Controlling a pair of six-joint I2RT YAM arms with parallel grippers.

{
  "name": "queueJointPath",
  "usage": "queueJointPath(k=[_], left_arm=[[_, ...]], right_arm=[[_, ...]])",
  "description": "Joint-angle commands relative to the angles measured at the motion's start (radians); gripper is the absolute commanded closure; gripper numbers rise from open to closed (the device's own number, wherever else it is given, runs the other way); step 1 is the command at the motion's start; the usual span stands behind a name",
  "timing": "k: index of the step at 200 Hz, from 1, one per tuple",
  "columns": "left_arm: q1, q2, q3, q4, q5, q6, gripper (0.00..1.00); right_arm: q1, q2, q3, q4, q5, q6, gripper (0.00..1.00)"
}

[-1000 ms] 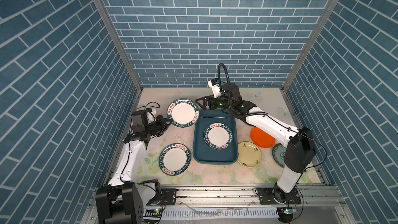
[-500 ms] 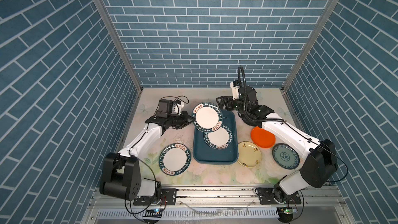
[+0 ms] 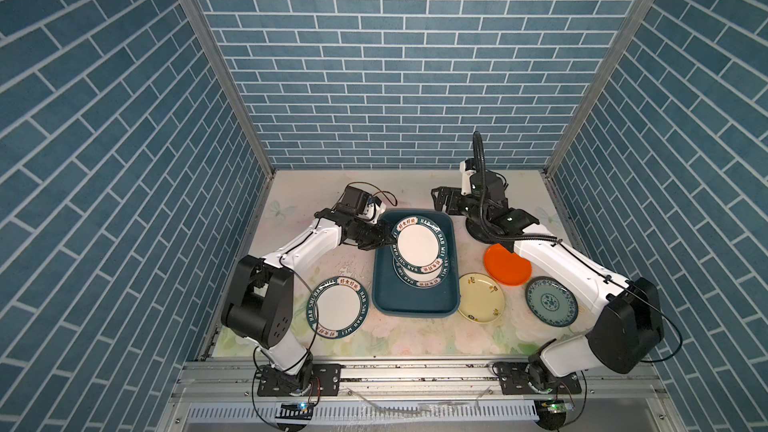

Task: Place the plates into the plastic bin on the countertop
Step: 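Lower the plate into the teal bin and open the left gripper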

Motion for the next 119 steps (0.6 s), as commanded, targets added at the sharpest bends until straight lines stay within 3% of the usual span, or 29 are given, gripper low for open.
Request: queueJointPath(k=[1,78,119], left_arm=[[-0.025,0.034,0.036,-0.049,-0.013,0.033,1.00],[-0.051,0.142,0.048,-0.023,0.065,0.002,1.00],[-0.051,0.177,0.051,-0.032,0.039,0.003,1.00]], right_arm=[[-0.002,-0.047,-0.020,0.035,0.012,0.019,0.01],[-0.013,-0.075,-0.062,0.044,0.006,0.001,0.01],[-0.014,-0.076,-0.067,0.046,0.002,0.005,0.01]])
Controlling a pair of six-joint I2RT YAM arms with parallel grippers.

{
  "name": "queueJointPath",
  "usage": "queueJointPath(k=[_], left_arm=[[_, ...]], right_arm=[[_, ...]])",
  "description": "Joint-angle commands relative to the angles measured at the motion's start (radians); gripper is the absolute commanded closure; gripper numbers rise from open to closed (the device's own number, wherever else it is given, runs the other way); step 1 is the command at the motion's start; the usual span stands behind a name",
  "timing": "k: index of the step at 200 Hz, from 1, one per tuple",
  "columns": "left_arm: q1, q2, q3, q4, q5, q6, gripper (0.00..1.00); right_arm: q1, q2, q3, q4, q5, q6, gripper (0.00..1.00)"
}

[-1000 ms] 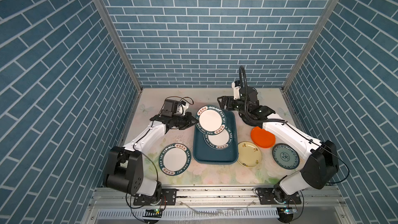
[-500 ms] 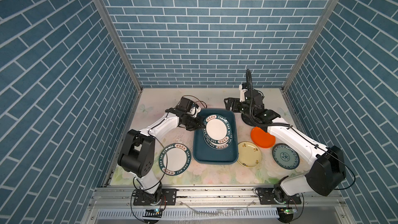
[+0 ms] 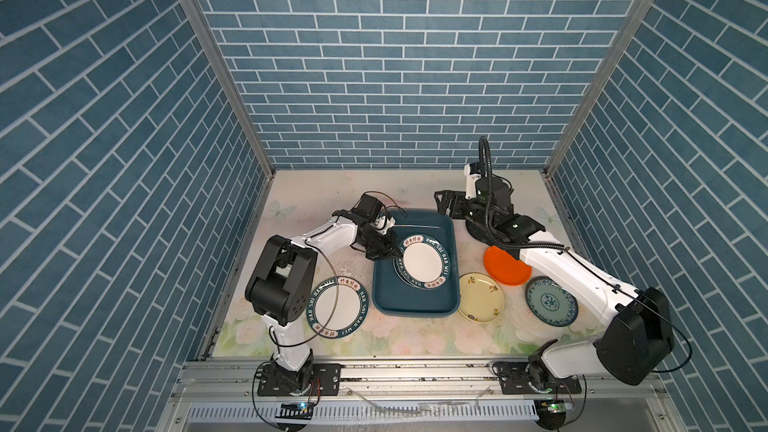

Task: Place the plates into the plastic bin on the countertop
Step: 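Lower the plate into the teal bin and open the left gripper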

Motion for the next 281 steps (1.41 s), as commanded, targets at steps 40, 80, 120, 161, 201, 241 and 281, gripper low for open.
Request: queueJointPath(k=[40,80,120,161,201,241,281], left_arm=[[-0.005,0.038,0.024,-0.001,-0.002,0.004,0.90],[-0.005,0.042,0.030,-0.015,-0.030,0.007,0.81],[-0.006,0.045,0.043,-0.036,-0.052,0.013,0.69],[-0.005,0.020,0.058,-0.058,-0.102,0.021,0.61],[-0.006,-0.003,0.091,-0.067,-0.135,0.022,0.52],[-0.005,-0.043,0.116,-0.052,-0.142,0.008,0.46],[0.009,-0.193,0.065,0.004,-0.216,-0.024,0.38]], right_arm=[[-0.006,-0.026,-0.011,0.019,0.004,0.005,0.01],[-0.006,-0.026,-0.013,0.020,0.003,0.006,0.01],[-0.007,-0.026,-0.015,0.022,0.002,0.005,0.01],[-0.009,-0.021,-0.011,0.023,-0.003,0.005,0.01],[-0.007,-0.008,-0.002,0.022,-0.020,0.007,0.01],[-0.007,-0.006,-0.004,0.038,-0.044,0.009,0.01],[-0.007,0.043,0.044,0.047,-0.169,-0.013,0.01]])
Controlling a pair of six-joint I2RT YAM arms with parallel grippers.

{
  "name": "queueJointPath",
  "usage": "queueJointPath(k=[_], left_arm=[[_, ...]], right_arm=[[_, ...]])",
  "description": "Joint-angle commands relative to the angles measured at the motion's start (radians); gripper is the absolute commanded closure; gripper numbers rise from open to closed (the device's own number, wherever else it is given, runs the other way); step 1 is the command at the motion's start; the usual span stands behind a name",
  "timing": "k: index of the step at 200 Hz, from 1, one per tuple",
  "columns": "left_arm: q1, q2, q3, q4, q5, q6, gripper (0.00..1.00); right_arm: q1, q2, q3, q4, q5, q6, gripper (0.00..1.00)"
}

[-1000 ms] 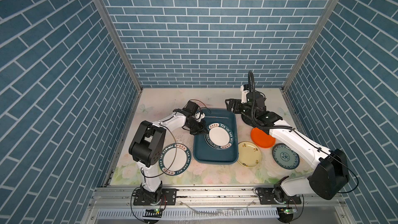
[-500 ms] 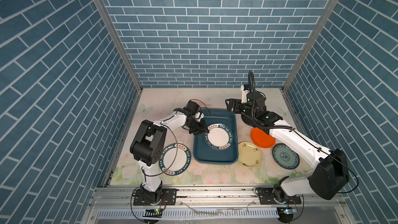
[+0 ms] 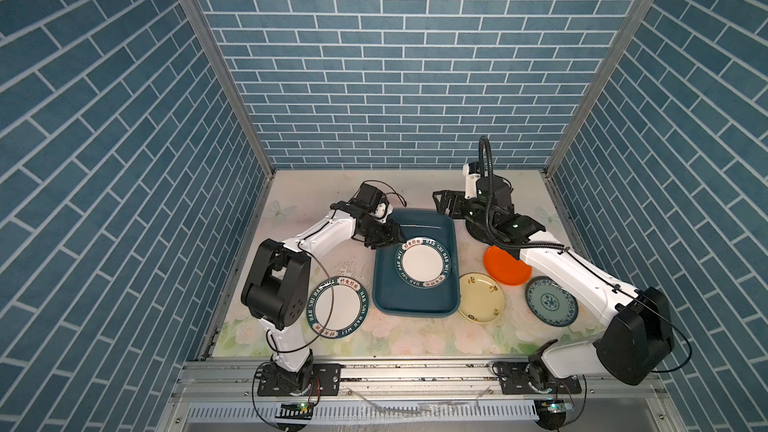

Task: Place the plates into the plastic bin on the countertop
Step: 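Lower the plate into the teal bin and open the left gripper, then move the left gripper back to the last green-rimmed plate nearest the robot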

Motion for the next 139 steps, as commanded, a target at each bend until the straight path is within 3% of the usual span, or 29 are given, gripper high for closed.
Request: queueJointPath(k=[1,49,139], left_arm=[[0.010,-0.118,-0.031,0.040,-0.074,-0.018,0.38],[0.110,-0.369,-0.200,0.109,-0.169,-0.060,0.25],[0.379,-0.753,-0.486,-0.137,-0.218,-0.128,0.04]], right_arm=[[-0.003,0.036,0.040,0.034,-0.106,-0.011,0.01],[-0.001,0.093,0.079,0.097,-0.267,-0.006,0.01],[0.063,0.226,0.194,0.135,-0.426,-0.019,0.01]])
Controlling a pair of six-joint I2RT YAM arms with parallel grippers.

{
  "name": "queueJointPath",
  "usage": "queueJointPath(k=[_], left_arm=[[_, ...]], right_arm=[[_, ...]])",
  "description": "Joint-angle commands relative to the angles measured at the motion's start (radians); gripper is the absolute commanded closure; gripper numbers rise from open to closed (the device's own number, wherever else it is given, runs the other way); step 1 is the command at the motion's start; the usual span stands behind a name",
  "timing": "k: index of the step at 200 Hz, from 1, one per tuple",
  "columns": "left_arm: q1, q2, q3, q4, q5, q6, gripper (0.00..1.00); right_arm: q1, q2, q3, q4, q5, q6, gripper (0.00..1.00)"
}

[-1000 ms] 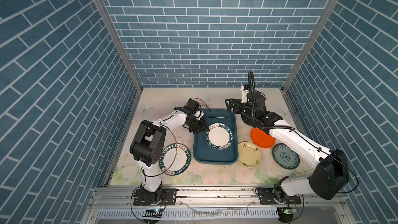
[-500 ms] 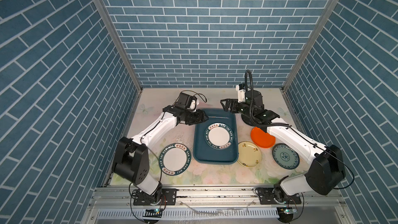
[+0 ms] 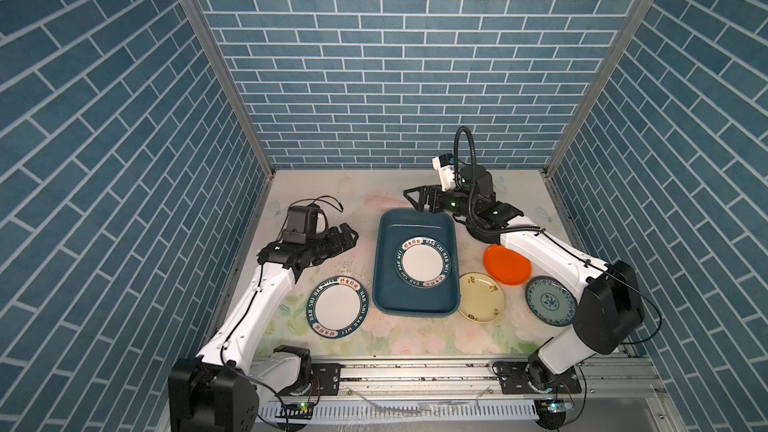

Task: Place the plates into the plastic bin on the countertop
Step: 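Move the left gripper back to the last green-rimmed plate nearest the robot, then close the left gripper on the edge of that green-rimmed plate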

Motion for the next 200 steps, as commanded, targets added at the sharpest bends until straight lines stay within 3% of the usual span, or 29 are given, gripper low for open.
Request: queueJointPath(k=[1,67,144,200], left_arm=[[0.072,-0.088,-0.051,-0.129,-0.026,-0.014,0.04],[0.259,-0.323,-0.269,-0.325,-0.062,-0.146,0.02],[0.264,-0.367,-0.362,-0.484,-0.096,-0.312,0.00],[0.264,-0.344,-0.410,-0.437,-0.092,-0.366,0.00]], right_arm=[[0.014,0.037,0.036,0.023,-0.067,-0.012,0.01],[0.018,0.068,0.058,0.029,-0.090,-0.003,0.01],[0.019,0.078,0.054,0.053,-0.073,0.007,0.01],[0.018,0.067,0.032,0.063,-0.064,-0.001,0.01]])
